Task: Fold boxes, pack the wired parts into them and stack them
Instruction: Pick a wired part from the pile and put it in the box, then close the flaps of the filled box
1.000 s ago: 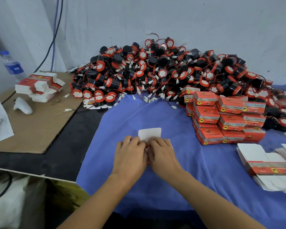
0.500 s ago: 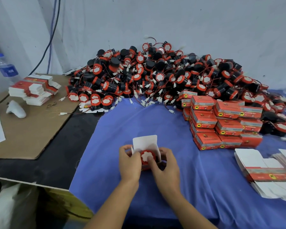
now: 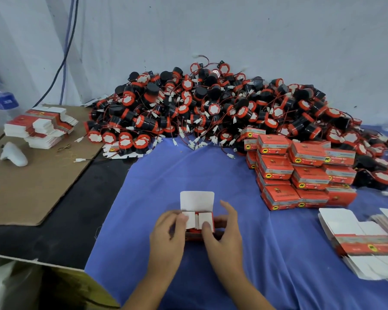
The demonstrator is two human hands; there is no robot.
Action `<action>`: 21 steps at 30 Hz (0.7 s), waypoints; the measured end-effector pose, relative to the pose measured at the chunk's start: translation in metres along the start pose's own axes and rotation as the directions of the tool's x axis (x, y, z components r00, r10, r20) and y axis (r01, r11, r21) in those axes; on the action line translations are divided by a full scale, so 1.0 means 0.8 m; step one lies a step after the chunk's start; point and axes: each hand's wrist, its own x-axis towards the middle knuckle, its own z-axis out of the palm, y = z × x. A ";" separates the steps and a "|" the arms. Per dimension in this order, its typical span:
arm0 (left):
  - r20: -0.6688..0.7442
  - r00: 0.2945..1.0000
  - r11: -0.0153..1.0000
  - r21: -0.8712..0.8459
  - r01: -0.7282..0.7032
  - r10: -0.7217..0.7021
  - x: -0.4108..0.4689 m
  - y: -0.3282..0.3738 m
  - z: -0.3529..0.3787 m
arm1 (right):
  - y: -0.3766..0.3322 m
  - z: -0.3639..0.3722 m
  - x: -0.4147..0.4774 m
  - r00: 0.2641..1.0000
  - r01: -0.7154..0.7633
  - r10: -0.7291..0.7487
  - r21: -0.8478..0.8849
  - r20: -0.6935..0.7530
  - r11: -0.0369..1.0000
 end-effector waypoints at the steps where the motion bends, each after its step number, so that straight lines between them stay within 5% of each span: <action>1: 0.030 1.000 0.999 0.034 0.004 -0.005 0.004 -0.003 -0.003 | 0.000 0.000 0.000 1.000 0.002 -0.002 -0.004 0.013 1.000; 6: 0.170 0.980 0.992 -0.062 0.112 -0.100 0.017 -0.006 -0.011 | 0.000 -0.002 -0.002 0.997 0.060 -0.056 -0.070 0.062 0.996; 13: 0.276 0.961 0.999 0.042 -0.002 -0.010 0.007 -0.019 -0.024 | 0.002 -0.010 -0.007 0.986 0.080 -0.088 0.061 0.140 0.995; 16: 0.369 0.929 0.994 0.089 -0.067 0.029 0.005 -0.029 -0.034 | 0.009 -0.013 -0.005 0.979 0.056 -0.059 0.022 0.195 0.998; 21: 0.320 0.941 0.975 0.147 -0.167 0.113 0.006 -0.032 -0.031 | 0.014 -0.009 -0.003 0.976 0.101 -0.087 -0.061 0.201 0.993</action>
